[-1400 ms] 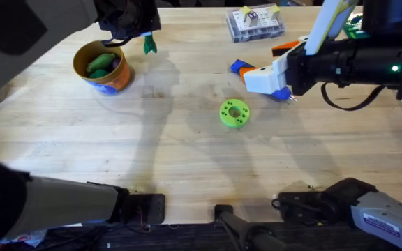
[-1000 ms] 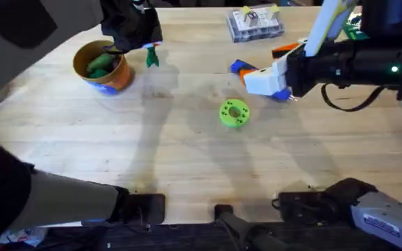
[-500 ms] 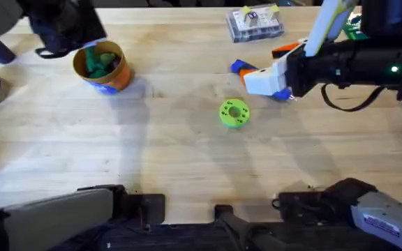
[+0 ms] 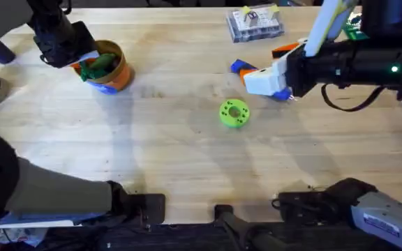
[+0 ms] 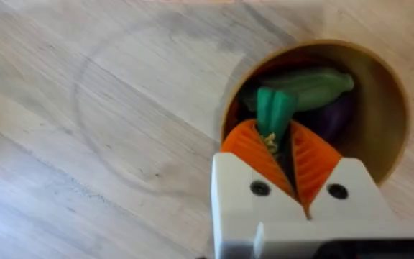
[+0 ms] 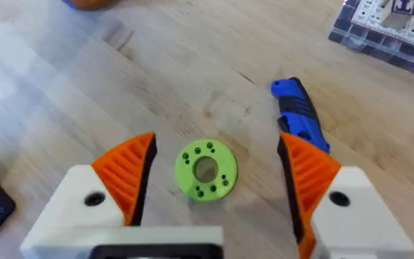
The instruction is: Pick up the gripper from the table and insert it into the empty holder that is missing its gripper. Then pick up a screw, insert it into the mounting hole, and use the screwdriver to tighten it. Finally, clean up the table by picking up the vegetable and placing it into the bucket.
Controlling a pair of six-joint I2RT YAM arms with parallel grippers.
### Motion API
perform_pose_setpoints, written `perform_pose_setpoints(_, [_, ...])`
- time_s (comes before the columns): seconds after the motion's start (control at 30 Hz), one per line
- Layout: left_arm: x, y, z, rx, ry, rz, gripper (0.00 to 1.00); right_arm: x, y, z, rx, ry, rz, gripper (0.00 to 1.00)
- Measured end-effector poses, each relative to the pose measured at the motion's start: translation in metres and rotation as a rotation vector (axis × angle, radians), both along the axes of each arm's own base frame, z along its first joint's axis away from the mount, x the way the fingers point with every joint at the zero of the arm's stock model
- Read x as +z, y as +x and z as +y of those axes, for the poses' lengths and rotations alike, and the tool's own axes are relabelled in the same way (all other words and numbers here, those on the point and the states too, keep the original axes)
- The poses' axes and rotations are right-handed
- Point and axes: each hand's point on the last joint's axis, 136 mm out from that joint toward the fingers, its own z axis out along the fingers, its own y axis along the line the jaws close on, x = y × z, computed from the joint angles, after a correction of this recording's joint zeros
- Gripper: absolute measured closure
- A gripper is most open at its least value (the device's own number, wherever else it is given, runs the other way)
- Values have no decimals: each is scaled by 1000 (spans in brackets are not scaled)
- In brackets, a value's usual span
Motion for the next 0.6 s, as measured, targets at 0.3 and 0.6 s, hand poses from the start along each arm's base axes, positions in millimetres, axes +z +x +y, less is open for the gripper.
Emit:
perform_pose_setpoints(0.3, [1,10,-8,-23,-44,-42,975,0,0,0,0,0,0,27])
perform_pose_setpoints(0.6, [1,13,-12,-38,-67,-53,289,0,0,0,0,0,0,27])
